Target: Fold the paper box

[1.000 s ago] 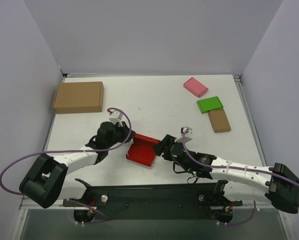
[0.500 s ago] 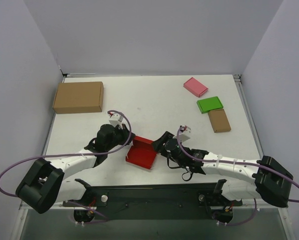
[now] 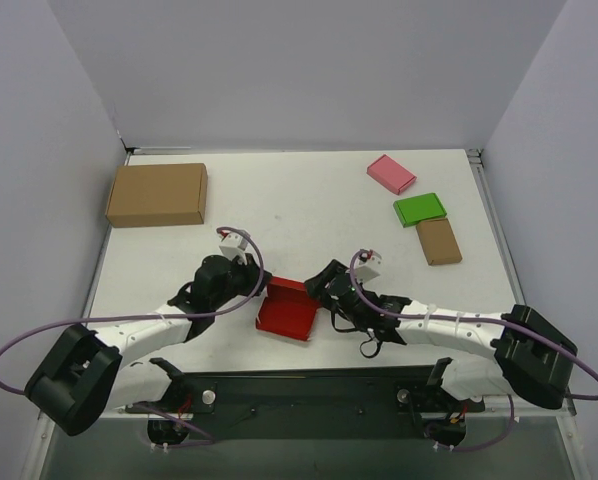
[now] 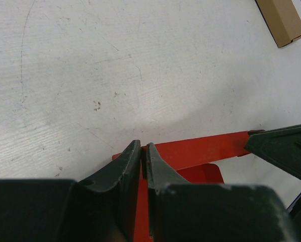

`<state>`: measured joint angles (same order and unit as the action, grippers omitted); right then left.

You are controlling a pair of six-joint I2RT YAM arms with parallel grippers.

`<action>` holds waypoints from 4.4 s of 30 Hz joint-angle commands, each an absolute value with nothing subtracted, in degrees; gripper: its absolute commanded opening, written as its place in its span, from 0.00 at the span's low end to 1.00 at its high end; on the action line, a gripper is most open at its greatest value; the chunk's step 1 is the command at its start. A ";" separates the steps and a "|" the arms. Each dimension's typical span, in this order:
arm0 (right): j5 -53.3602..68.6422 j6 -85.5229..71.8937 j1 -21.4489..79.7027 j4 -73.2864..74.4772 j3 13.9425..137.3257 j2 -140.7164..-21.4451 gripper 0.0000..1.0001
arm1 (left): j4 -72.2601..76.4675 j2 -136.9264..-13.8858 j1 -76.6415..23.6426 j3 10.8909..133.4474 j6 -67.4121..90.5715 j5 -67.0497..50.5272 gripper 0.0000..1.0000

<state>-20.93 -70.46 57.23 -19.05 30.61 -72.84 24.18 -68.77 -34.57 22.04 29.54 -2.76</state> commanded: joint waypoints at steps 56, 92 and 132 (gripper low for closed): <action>-21.09 -72.97 56.60 -32.73 17.49 -67.78 0.53 | 14.59 -62.05 -43.95 20.83 35.86 9.58 0.19; 19.60 -31.55 33.93 -43.51 11.78 -60.03 0.72 | 14.86 -61.17 -45.35 20.48 33.75 10.46 0.19; 26.02 -18.02 35.42 -50.11 21.53 -78.31 0.50 | 14.86 -60.47 -42.54 22.58 26.28 1.14 0.39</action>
